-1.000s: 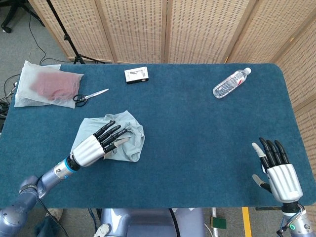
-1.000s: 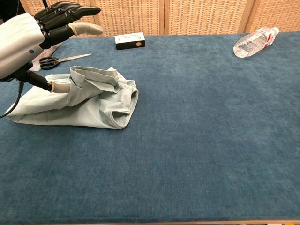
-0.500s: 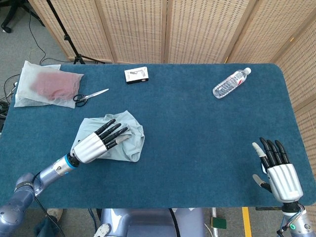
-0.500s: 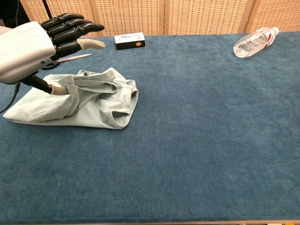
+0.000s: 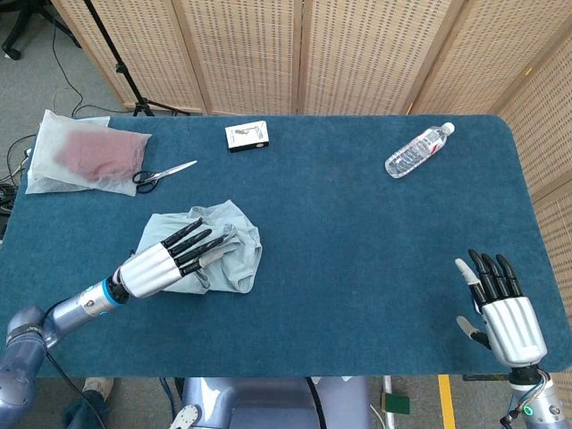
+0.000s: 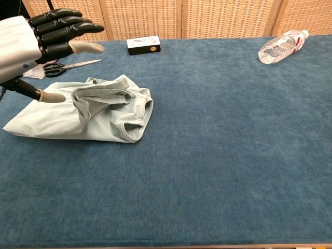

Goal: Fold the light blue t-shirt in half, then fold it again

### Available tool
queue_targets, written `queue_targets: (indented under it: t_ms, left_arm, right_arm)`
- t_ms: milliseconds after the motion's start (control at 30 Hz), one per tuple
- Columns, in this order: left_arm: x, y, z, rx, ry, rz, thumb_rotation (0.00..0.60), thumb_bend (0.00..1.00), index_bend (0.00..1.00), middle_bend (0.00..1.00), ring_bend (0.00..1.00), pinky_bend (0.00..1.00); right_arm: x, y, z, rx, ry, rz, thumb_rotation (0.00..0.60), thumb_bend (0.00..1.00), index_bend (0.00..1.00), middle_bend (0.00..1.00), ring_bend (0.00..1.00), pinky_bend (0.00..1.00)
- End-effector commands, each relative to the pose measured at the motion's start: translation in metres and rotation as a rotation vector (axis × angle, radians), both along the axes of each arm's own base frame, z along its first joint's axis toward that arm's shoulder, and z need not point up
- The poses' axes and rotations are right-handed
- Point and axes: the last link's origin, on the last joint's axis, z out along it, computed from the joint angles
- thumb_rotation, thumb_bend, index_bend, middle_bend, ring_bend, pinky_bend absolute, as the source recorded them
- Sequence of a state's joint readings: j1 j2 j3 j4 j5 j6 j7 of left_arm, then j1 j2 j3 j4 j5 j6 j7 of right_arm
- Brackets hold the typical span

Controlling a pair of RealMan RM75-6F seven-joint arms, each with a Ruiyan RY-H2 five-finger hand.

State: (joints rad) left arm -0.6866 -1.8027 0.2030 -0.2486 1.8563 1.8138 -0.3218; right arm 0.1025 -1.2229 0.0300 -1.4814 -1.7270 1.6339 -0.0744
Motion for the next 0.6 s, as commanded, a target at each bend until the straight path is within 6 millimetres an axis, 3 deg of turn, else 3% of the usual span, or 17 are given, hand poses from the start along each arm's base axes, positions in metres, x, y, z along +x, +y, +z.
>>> queue_targets:
  t_ms: [33, 300, 433, 600]
  left_arm:
    - [-0.013, 0.002, 0.006, 0.042, 0.094, 0.013, 0.6, 0.0, 0.0, 0.0, 0.0, 0.0]
    - [-0.031, 0.011, 0.022, 0.066, 0.039, 0.167, 0.6, 0.0, 0.0, 0.0, 0.0, 0.0]
    - [-0.045, 0.018, 0.026, 0.005, -0.074, 0.344, 0.6, 0.0, 0.0, 0.0, 0.0, 0.0]
    - [-0.048, 0.022, 0.024, -0.054, -0.202, 0.445, 0.6, 0.0, 0.0, 0.0, 0.0, 0.0]
  right_arm:
    - [0.0, 0.0, 0.0, 0.001, 0.001, 0.0, 0.6, 0.0, 0.0, 0.0, 0.0, 0.0]
    - [0.0, 0.001, 0.0, 0.0, -0.003, 0.002, 0.6, 0.0, 0.0, 0.0, 0.0, 0.0]
    - [0.0, 0.001, 0.0, 0.003, -0.001, 0.002, 0.6, 0.0, 0.0, 0.0, 0.0, 0.0]
    - [0.0, 0.001, -0.001, 0.005, 0.0, 0.0, 0.6, 0.0, 0.0, 0.0, 0.0, 0.0]
